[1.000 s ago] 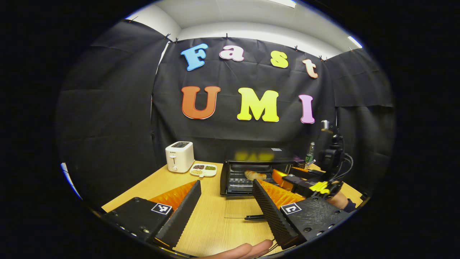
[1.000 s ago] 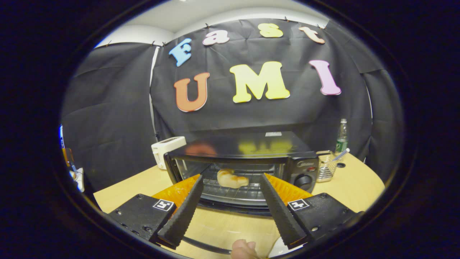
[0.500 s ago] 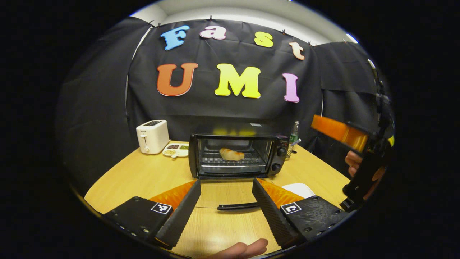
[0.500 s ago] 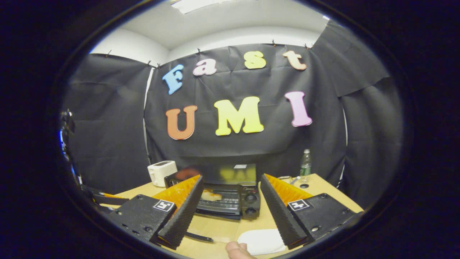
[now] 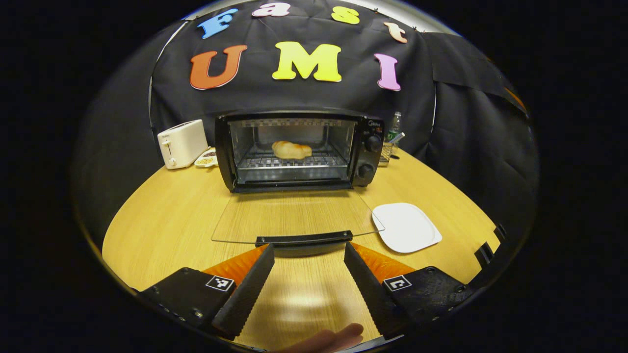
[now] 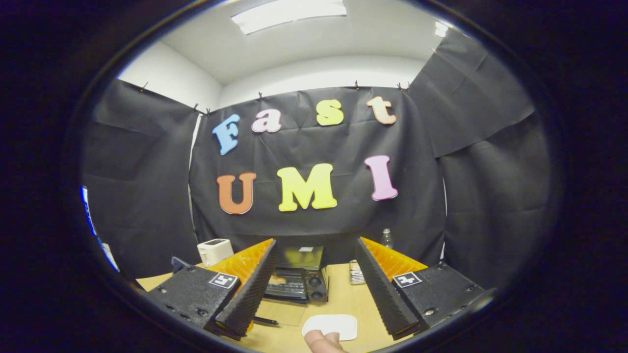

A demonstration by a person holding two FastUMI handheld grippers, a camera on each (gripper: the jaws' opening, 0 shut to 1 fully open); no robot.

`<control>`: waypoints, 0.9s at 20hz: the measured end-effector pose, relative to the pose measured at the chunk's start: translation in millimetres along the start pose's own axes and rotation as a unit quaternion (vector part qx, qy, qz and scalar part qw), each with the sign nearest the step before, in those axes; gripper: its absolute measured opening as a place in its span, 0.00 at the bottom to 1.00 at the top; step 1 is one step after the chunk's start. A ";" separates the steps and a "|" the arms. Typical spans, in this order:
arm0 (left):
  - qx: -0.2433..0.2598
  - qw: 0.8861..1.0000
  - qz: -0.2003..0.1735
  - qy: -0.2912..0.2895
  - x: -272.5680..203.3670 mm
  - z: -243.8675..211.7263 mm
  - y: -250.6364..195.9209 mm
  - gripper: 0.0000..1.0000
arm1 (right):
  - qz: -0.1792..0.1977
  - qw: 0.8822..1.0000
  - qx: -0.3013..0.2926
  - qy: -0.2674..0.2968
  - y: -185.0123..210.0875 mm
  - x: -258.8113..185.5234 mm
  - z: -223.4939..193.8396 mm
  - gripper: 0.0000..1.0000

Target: Open the electric oven with the left hand, put the food in, and close the electric oven.

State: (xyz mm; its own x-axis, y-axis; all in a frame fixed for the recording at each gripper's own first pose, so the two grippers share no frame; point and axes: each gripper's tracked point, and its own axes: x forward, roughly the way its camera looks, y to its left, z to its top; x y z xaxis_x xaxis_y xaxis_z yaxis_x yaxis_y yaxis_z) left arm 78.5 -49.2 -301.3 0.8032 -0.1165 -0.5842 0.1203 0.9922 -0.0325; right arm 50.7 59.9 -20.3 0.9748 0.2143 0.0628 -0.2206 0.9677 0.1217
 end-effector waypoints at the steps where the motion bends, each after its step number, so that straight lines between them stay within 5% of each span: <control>1: -0.003 1.000 -0.003 0.007 3.3 -6.4 -4.1 0.95 | -0.008 1.000 0.003 -0.007 -6.5 -8.5 5.4 0.97; 7: 0.012 0.998 0.041 0.045 21.6 -30.5 7.2 0.95 | -0.025 0.999 0.044 -0.009 -24.6 -53.8 1.4 0.97; 18: -0.017 0.995 0.030 0.089 46.5 -31.3 14.0 0.95 | -0.040 0.999 0.025 -0.007 -36.8 -84.3 3.3 0.97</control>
State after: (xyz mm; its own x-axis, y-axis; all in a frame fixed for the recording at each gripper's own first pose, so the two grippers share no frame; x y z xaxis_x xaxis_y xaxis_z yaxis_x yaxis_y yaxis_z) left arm 99.3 -39.3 -354.2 0.6925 -0.0507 -0.7196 0.0528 0.9984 -0.0195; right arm -23.5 5.8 -26.7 0.9888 0.1346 0.0643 -0.1440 0.9739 0.1754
